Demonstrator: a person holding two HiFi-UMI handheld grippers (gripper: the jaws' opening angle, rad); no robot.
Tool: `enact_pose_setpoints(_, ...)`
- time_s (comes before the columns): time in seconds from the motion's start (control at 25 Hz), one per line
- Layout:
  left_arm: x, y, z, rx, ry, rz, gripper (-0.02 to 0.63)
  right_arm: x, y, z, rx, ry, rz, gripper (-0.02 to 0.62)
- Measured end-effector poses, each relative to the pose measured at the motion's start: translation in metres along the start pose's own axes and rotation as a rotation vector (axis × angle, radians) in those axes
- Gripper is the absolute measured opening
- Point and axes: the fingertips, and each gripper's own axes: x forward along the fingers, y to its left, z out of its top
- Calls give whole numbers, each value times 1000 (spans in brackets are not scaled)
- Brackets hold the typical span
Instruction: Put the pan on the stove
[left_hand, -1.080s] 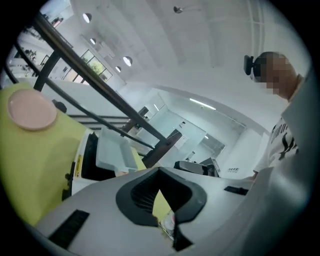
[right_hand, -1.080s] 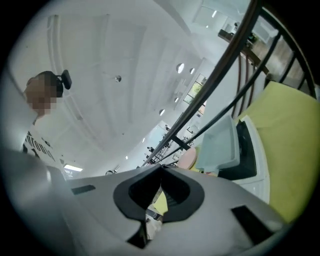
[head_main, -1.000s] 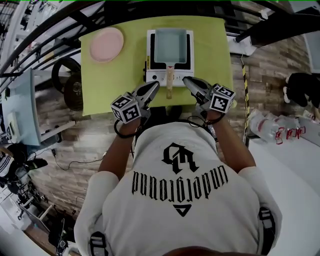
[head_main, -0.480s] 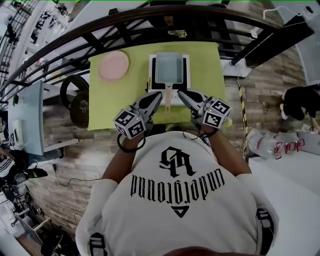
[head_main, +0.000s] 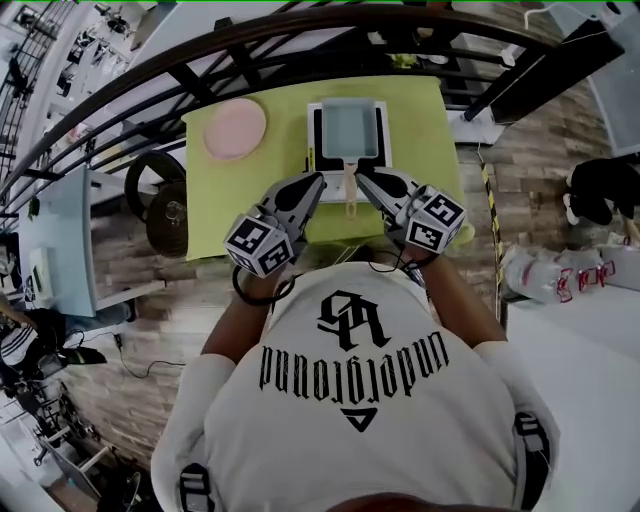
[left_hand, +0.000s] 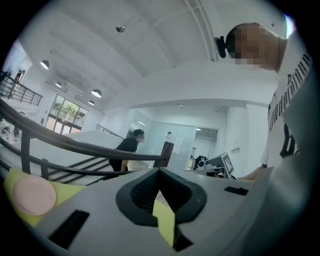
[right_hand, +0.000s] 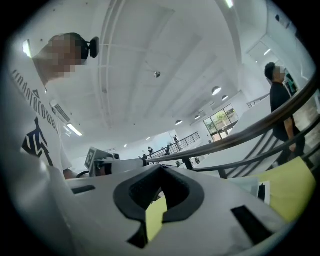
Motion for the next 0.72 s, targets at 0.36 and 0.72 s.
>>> enact_pose_setpoints(0.36,-88,-5,8,53,13,-58,3,41,87,-14,-79,-13,-90,-2)
enact_pose_setpoints(0.72,-161,-14,-4,77,17,-73,3,44,161,-47,-175,36,-214,-2)
